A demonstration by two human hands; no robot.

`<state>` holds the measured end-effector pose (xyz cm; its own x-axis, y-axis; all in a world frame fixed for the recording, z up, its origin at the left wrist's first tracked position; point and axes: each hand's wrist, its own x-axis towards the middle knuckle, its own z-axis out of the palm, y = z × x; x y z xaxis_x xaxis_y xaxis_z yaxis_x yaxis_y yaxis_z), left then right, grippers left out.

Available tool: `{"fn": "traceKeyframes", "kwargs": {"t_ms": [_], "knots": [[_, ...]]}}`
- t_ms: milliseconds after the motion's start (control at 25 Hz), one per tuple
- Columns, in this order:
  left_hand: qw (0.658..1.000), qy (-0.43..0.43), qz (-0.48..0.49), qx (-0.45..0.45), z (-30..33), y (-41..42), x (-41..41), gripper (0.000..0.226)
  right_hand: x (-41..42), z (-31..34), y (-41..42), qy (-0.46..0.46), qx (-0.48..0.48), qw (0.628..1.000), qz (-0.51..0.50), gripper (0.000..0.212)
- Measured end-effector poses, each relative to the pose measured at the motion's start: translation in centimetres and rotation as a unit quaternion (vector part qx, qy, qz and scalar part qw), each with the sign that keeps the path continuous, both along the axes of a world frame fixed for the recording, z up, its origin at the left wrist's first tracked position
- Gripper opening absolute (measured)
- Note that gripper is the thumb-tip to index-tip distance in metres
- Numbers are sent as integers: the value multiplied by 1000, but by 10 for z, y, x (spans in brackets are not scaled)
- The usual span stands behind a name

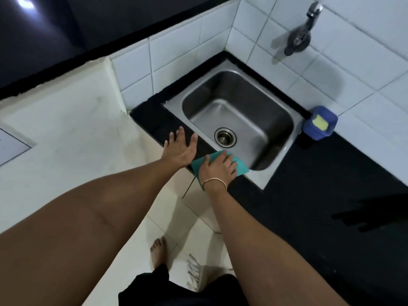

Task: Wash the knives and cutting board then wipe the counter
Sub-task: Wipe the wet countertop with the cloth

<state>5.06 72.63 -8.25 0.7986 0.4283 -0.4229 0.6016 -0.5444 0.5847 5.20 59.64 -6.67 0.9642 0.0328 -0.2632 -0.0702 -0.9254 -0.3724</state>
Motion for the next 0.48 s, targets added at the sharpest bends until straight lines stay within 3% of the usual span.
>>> {"fn": "traceKeyframes", "kwargs": {"t_ms": [160,360,480], "knots": [[1000,7,6,-1,6,2,-5,77,17,6,-20,-81,-18,965,250,41],[999,31,34,12,10,-5,0,77,40,1,-28,-134,-54,871,469,22],[997,42,59,-23,17,-5,6,73,71,2,-35,-149,17,802,578,20]]}}
